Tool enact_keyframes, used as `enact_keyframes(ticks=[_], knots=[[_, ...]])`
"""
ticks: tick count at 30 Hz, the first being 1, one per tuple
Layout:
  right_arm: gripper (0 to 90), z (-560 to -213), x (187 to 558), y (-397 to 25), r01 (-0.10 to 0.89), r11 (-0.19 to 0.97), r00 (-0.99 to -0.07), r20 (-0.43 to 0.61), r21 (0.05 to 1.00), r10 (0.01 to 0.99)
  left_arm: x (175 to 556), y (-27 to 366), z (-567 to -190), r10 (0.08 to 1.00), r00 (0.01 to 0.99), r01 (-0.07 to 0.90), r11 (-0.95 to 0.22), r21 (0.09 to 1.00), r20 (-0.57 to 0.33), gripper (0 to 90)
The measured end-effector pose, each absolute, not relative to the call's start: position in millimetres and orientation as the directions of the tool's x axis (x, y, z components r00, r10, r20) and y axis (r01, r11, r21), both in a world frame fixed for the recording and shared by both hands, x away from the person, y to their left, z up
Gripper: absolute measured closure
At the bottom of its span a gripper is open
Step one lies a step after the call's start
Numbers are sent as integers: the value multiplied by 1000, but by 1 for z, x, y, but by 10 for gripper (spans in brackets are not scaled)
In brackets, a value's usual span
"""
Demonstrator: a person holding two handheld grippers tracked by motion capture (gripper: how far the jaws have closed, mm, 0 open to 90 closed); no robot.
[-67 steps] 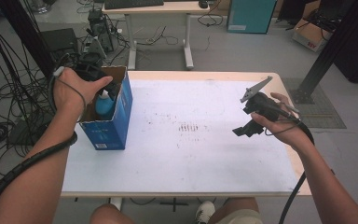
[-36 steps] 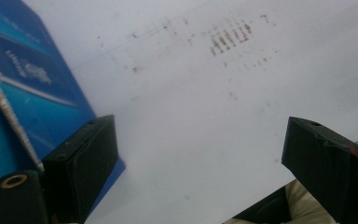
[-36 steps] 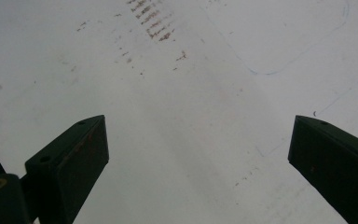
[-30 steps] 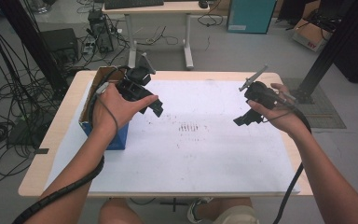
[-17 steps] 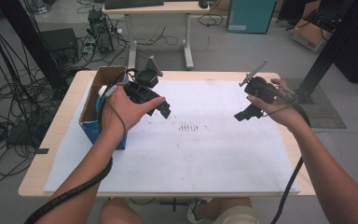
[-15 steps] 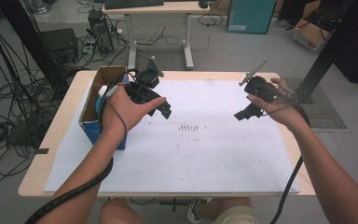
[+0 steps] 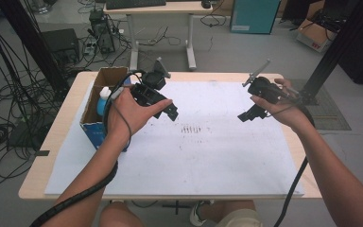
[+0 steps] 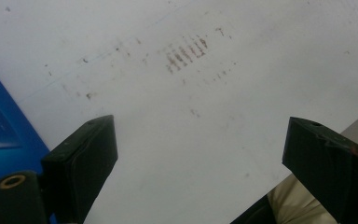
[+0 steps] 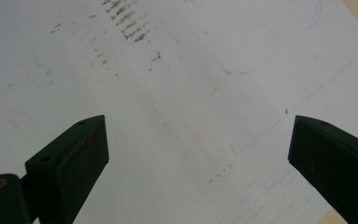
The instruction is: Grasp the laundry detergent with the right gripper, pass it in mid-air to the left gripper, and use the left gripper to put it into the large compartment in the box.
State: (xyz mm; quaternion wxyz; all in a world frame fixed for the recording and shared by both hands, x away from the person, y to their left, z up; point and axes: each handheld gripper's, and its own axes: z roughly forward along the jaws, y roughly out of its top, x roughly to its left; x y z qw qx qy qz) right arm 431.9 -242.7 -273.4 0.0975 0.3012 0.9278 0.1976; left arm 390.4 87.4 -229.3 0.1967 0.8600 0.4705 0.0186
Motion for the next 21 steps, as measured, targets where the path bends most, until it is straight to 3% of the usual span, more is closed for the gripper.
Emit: enact_keyframes(ticks=[21], knots=[[50, -278, 433, -245, 519, 745, -801, -64, 419, 595, 391, 86, -235, 814, 557, 800, -472, 372, -165, 102]])
